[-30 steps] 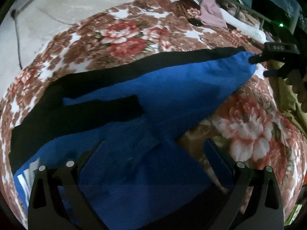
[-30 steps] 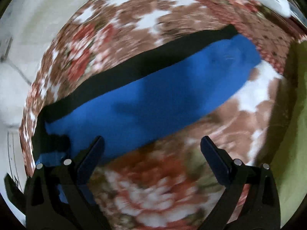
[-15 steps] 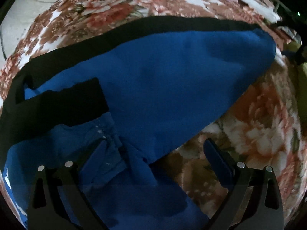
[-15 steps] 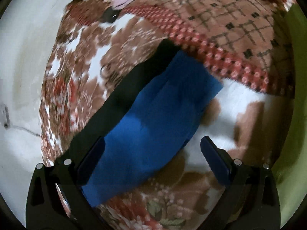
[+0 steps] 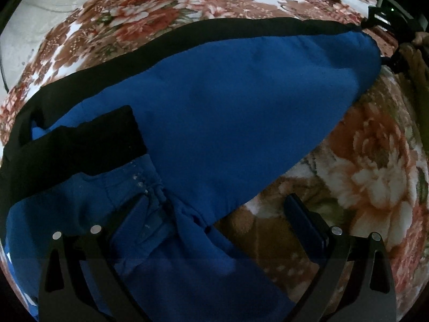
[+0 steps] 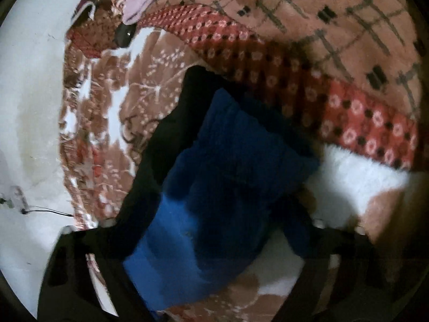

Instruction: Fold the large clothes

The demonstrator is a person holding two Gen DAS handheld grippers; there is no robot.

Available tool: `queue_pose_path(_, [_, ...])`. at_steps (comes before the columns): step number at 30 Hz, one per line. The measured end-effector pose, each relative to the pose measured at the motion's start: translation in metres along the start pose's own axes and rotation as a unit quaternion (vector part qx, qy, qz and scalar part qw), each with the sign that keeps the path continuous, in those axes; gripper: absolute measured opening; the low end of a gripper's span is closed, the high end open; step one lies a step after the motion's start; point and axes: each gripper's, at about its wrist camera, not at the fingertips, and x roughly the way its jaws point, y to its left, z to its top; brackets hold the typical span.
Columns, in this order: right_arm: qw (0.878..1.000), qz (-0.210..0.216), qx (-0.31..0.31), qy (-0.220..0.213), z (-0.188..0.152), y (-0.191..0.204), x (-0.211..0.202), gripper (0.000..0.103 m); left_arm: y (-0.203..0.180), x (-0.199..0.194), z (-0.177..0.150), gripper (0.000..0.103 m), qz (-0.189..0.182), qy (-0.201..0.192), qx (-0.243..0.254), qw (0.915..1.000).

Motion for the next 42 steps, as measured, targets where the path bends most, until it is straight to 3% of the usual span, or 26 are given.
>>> queue_pose_path(2, [0.999, -0.031, -0.013, 0.004, 0.001, 0.002, 0.000, 0.039, 0.000, 0.000, -0.001, 0.098, 0.000, -0.002, 0.000, 1.0000])
queue_pose_path(4, [0.999, -0.021, -0.030, 0.010, 0.001, 0.004, -0.002, 0.021, 0.000, -0.001, -0.002, 0.098, 0.001, -0.008, -0.001, 1.0000])
queue_pose_path(11, [0.991, -0.038, -0.119, -0.045, -0.019, 0.056, -0.029, 0.014, -0.002, -0.001, -0.007, 0.098, 0.007, -0.019, -0.001, 0.9998])
queue_pose_path(17, [0.970, 0.015, -0.231, -0.069, -0.080, 0.167, -0.060, 0.012, -0.008, 0.001, -0.011, 0.098, 0.029, -0.029, 0.015, 0.9990])
queue_pose_path(19, [0.960, 0.038, -0.269, -0.062, -0.109, 0.209, -0.064, 0.012, -0.009, 0.001, -0.012, 0.098, 0.033, -0.033, 0.016, 0.9988])
queue_pose_path(23, [0.942, 0.069, -0.330, -0.006, -0.174, 0.281, -0.054, 0.012, -0.010, 0.000, -0.015, 0.099, 0.038, -0.043, 0.019, 0.9982])
queue_pose_path(27, [0.903, 0.065, -0.423, 0.024, -0.255, 0.346, -0.034, 0.012, -0.009, 0.000, -0.016, 0.099, 0.039, -0.051, 0.019, 0.9978])
queue_pose_path(29, [0.890, 0.063, -0.452, 0.026, -0.295, 0.373, -0.019, 0.012, -0.010, 0.000, -0.017, 0.099, 0.043, -0.054, 0.017, 0.9975])
queue_pose_path(32, [0.881, 0.075, -0.465, 0.044, -0.347, 0.402, 0.005, 0.012, -0.015, -0.002, -0.023, 0.099, 0.051, -0.064, 0.018, 0.9965])
queue_pose_path(37, [0.839, 0.070, -0.537, 0.048, -0.450, 0.456, 0.050, 0.011, -0.015, -0.003, -0.024, 0.099, 0.049, -0.069, 0.017, 0.9962])
queue_pose_path(42, [0.825, 0.103, -0.547, 0.100, -0.530, 0.501, 0.101, 0.011, -0.015, -0.004, -0.024, 0.099, 0.055, -0.066, 0.013, 0.9963])
